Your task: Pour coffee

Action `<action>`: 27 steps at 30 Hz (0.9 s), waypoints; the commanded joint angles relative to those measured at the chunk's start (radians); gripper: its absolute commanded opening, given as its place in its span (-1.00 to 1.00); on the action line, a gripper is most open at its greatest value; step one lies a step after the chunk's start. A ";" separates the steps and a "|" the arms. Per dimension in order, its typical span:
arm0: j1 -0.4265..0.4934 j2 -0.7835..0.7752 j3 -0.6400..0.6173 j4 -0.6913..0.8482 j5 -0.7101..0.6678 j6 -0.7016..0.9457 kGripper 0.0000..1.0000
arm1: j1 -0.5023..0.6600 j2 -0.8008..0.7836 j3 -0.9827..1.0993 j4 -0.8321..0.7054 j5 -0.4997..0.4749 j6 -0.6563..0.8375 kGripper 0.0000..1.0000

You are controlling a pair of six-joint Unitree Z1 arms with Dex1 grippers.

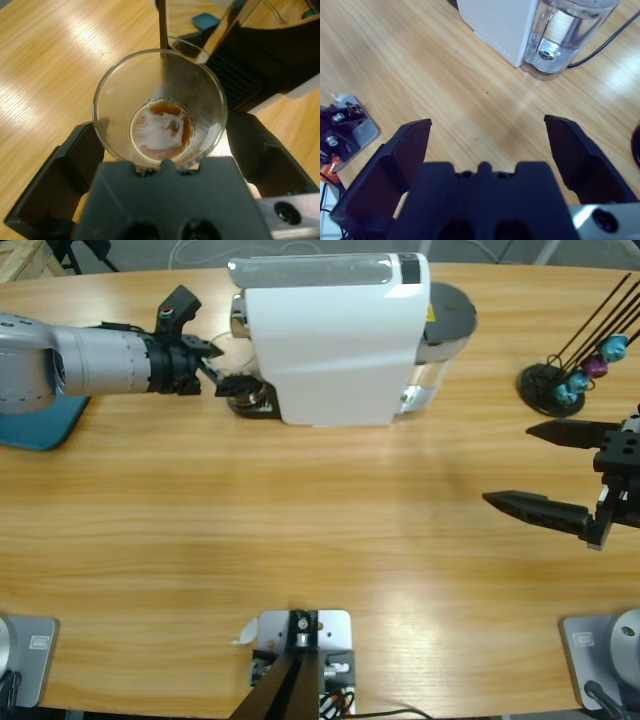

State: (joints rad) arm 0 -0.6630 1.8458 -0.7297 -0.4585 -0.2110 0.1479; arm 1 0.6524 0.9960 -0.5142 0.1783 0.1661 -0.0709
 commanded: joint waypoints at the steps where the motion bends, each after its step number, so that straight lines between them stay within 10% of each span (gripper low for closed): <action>1: 0.015 0.077 -0.023 -0.014 -0.028 0.015 0.52 | 0.010 0.032 -0.009 0.016 0.016 0.013 1.00; 8: 0.019 0.093 -0.033 -0.013 -0.039 0.016 -0.03 | 0.010 0.036 -0.013 0.020 0.023 0.013 1.00; 27: 0.151 -0.268 0.162 0.066 0.111 -0.028 -0.02 | 0.010 0.032 -0.013 0.021 0.031 0.013 1.00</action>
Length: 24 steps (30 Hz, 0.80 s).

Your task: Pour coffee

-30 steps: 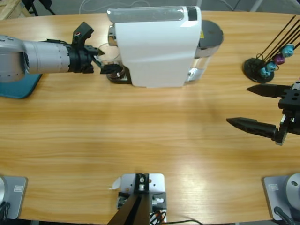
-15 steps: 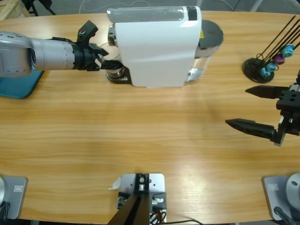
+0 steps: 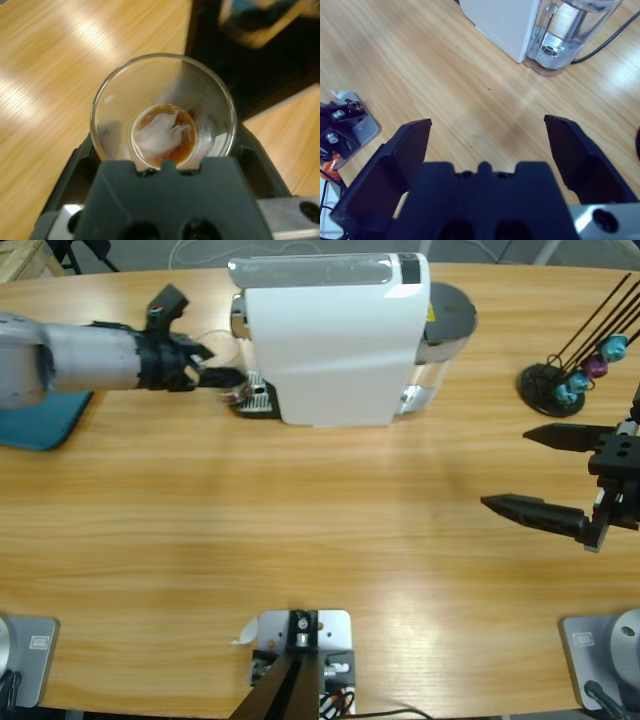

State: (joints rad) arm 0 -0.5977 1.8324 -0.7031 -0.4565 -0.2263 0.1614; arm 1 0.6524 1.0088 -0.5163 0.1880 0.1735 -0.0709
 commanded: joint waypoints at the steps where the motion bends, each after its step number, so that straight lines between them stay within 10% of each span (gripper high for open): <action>1: 0.100 -0.297 0.150 0.076 0.165 -0.055 -0.02 | 0.010 0.018 -0.010 0.011 0.024 0.013 1.00; 24: 0.459 -0.185 0.214 0.011 0.371 -0.141 -0.01 | 0.010 0.036 -0.023 0.028 0.057 0.013 1.00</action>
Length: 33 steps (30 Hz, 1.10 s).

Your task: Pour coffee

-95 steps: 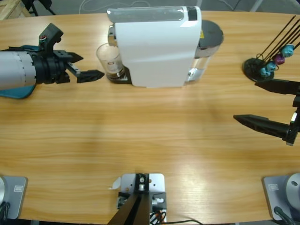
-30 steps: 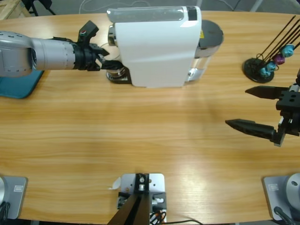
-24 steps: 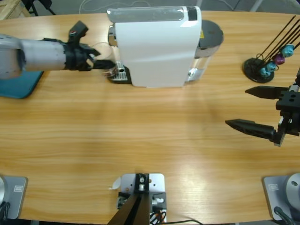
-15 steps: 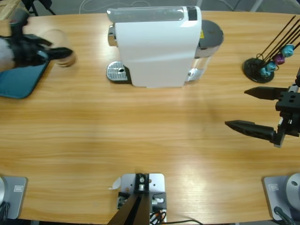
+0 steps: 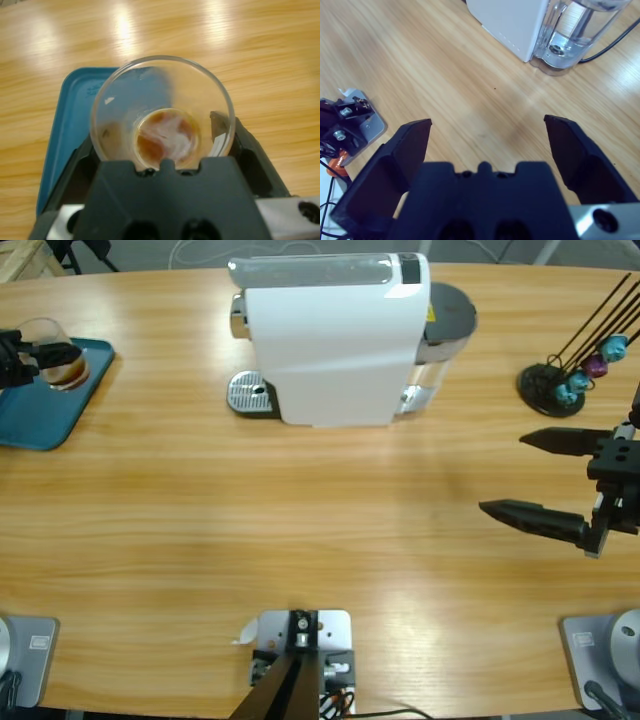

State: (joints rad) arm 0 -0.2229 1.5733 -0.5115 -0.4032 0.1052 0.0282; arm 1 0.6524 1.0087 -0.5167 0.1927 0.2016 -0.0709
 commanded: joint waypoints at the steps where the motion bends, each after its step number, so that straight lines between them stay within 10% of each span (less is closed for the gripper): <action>1: 0.100 0.080 0.022 -0.052 0.046 -0.008 -0.01 | 0.010 0.039 -0.025 0.027 0.028 0.013 1.00; 15: 0.195 0.211 0.022 -0.077 0.051 -0.079 0.01 | 0.010 0.044 -0.029 0.036 0.028 0.013 1.00; 20: 0.193 0.252 0.029 -0.089 0.032 -0.090 0.93 | 0.009 0.042 -0.029 0.036 0.028 0.013 1.00; 22: 0.189 0.246 0.036 -0.105 0.025 -0.090 0.99 | 0.009 0.042 -0.029 0.036 0.028 0.013 1.00; 29: 0.170 0.017 0.085 -0.053 0.029 -0.086 0.99 | 0.009 0.044 -0.028 0.033 0.029 0.013 1.00; 33: 0.154 -0.286 0.022 0.221 0.030 -0.090 0.99 | 0.009 0.029 -0.026 0.034 0.030 0.013 1.00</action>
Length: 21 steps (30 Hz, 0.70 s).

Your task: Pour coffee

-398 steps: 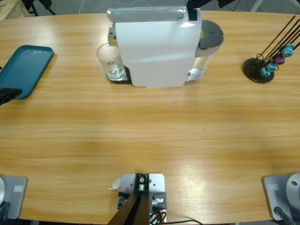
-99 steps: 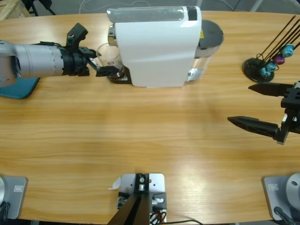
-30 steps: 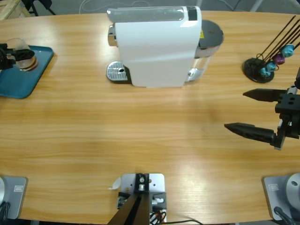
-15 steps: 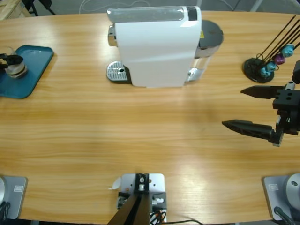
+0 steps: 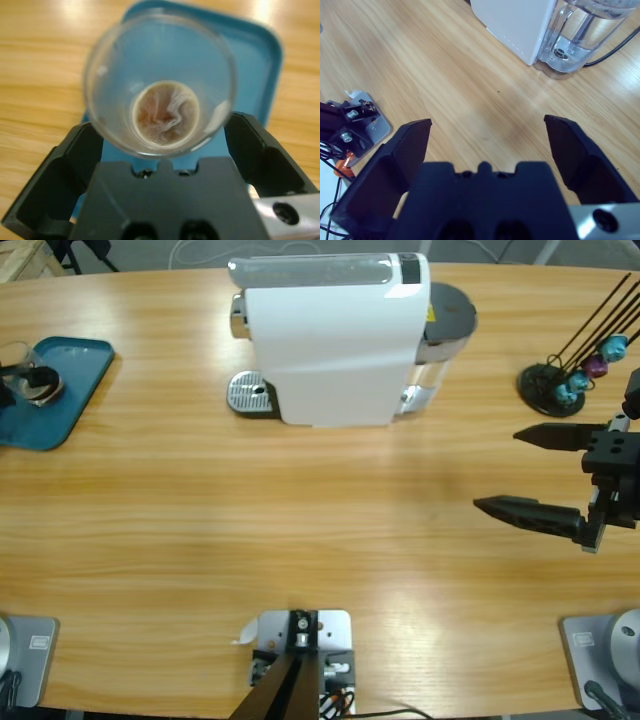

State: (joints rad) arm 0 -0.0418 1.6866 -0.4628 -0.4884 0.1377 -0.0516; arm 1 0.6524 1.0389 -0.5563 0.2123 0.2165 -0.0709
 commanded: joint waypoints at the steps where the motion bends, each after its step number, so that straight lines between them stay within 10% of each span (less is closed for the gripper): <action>1: -0.038 -0.485 -0.063 0.394 -0.003 -0.010 0.99 | 0.009 -0.005 0.013 0.015 0.016 0.013 1.00; 6: -0.257 -0.766 -0.199 0.608 -0.091 -0.005 0.96 | 0.009 -0.013 0.015 0.015 0.017 0.008 1.00; 13: -0.674 -0.661 -0.110 0.572 -0.279 0.065 0.96 | 0.009 0.006 0.018 0.004 0.007 -0.019 1.00; 21: -0.765 -0.427 -0.116 0.535 -0.271 0.184 0.98 | 0.009 0.047 0.010 0.014 0.009 -0.020 1.00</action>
State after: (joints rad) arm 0 -0.7609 1.1195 -0.6106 0.0790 -0.1226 0.0990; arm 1 0.6526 1.0442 -0.5579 0.2145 0.2166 -0.0814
